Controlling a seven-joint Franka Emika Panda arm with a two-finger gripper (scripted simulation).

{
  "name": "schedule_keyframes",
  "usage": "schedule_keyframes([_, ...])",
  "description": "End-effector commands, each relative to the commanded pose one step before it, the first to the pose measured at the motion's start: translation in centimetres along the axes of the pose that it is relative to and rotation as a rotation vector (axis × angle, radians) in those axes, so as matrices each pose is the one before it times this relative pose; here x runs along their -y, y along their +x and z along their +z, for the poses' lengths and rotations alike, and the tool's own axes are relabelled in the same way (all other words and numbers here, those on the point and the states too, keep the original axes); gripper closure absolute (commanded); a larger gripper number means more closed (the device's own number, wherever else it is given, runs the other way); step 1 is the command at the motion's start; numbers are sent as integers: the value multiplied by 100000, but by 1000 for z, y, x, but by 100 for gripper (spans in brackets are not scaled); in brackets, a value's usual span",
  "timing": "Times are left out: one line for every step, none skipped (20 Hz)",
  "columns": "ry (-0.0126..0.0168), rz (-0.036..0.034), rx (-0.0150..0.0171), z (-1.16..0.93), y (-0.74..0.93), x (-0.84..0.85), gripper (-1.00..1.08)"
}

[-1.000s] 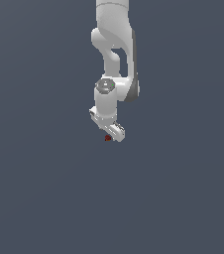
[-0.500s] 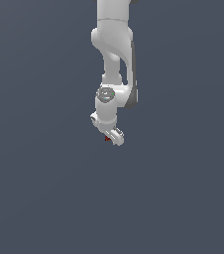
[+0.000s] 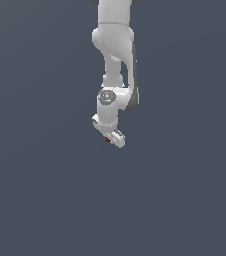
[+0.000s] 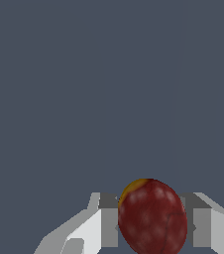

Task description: Pick up the object and move it to a goal position.

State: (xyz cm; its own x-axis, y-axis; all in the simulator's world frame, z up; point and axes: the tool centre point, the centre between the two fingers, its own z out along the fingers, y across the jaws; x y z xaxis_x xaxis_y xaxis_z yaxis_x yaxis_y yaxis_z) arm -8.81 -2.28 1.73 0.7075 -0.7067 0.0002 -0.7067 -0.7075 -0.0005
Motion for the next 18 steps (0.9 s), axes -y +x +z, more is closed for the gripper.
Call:
schedule_keyframes([-53,17,39,46,-7,-25,108])
schedule_keyframes([0,0,0,0,0,0,108])
schedule_keyframes([0,0,0,0,0,0,108])
schedule_keyframes([0,0,0,0,0,0,108])
schedule_keyframes([77,18,-57,-45,27,16,108])
schedule_keyframes([0,0,0,-27,-7,13,108])
schedule_keyframes([0,0,0,-80,-22,40,108])
schedule_keyframes([0,0,0,-133,-37,67,108])
schedule_keyframes([0,0,0,-186,-52,94,108])
schedule_keyframes([0,0,0,-240,-66,120,108])
schedule_keyframes([0,0,0,-294,-81,148,108])
schedule_keyframes([0,0,0,-350,-96,175,108])
schedule_keyframes([0,0,0,-405,-111,203,108])
schedule_keyframes([0,0,0,-460,-126,230,108])
schedule_keyframes([-2,44,20,-505,-123,239,108])
schedule_keyframes([0,0,0,-566,-154,282,108])
schedule_keyframes([0,0,0,-618,-167,307,108])
schedule_keyframes([0,0,0,-667,-179,331,108])
